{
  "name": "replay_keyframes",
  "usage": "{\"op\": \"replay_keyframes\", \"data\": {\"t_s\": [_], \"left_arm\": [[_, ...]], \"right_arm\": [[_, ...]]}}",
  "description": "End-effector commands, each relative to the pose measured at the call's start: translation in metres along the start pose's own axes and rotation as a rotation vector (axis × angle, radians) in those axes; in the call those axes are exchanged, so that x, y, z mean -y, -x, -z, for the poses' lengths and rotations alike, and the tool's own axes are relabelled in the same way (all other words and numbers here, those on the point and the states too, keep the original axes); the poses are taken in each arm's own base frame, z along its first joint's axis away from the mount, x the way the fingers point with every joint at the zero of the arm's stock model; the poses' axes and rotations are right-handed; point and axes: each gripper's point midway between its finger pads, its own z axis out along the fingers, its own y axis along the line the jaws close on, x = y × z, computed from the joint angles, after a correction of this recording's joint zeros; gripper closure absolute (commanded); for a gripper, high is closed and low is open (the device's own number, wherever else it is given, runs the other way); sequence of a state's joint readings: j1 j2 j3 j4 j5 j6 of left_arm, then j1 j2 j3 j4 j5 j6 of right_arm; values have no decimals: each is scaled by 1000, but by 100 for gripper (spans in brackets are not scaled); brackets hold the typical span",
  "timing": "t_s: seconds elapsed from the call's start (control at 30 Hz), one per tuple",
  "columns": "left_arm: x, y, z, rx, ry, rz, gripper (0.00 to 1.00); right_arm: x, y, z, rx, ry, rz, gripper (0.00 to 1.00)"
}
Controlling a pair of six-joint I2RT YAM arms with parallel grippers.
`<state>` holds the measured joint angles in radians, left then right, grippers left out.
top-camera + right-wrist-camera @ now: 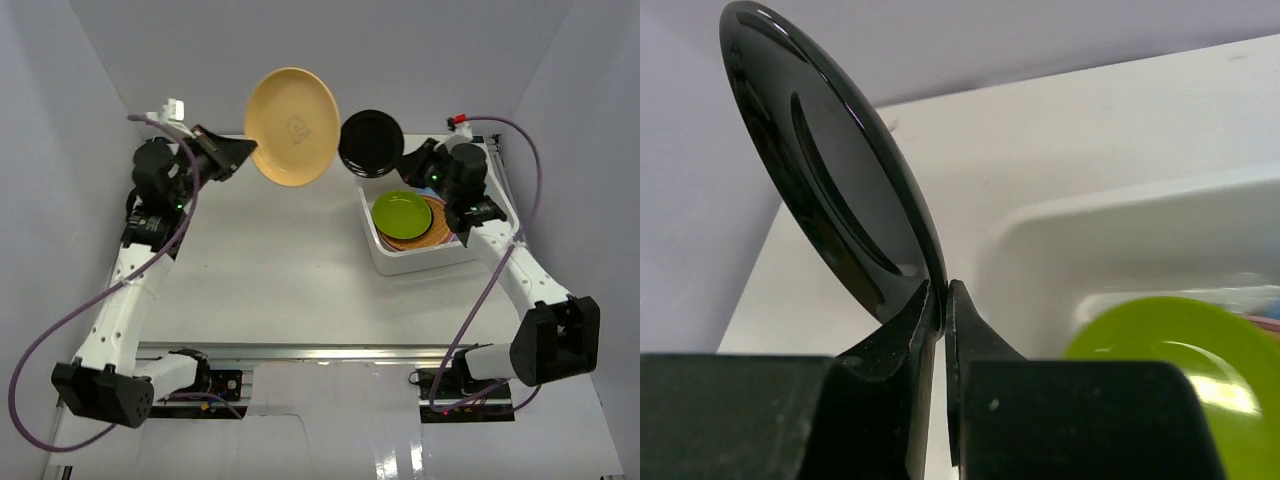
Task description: Place the plates into the plastic bin on the countertop
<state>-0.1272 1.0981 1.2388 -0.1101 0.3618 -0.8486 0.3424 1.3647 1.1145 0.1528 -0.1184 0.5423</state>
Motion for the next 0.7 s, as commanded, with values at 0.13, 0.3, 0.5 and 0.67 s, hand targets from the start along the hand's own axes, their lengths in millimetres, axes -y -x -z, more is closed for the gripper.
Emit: {"op": "replay_keyframes", "data": {"t_s": [0.13,0.3,0.5,0.67], "left_arm": [[40,-81,-88,-139,-82,-97,100],[59,-160,-148,-276,-103,-176,100],[56,-216,-186,-376,-54,-252,100],[40,-256,-210,-440,-6,-289,100]], "right_arm": [[102,2,51,-4,-191,-25,92],[167,0,93,61,-376,-114,92],[196,-23,109,43,-448,-192,39],[182,14,122,136,-437,-166,9]]}}
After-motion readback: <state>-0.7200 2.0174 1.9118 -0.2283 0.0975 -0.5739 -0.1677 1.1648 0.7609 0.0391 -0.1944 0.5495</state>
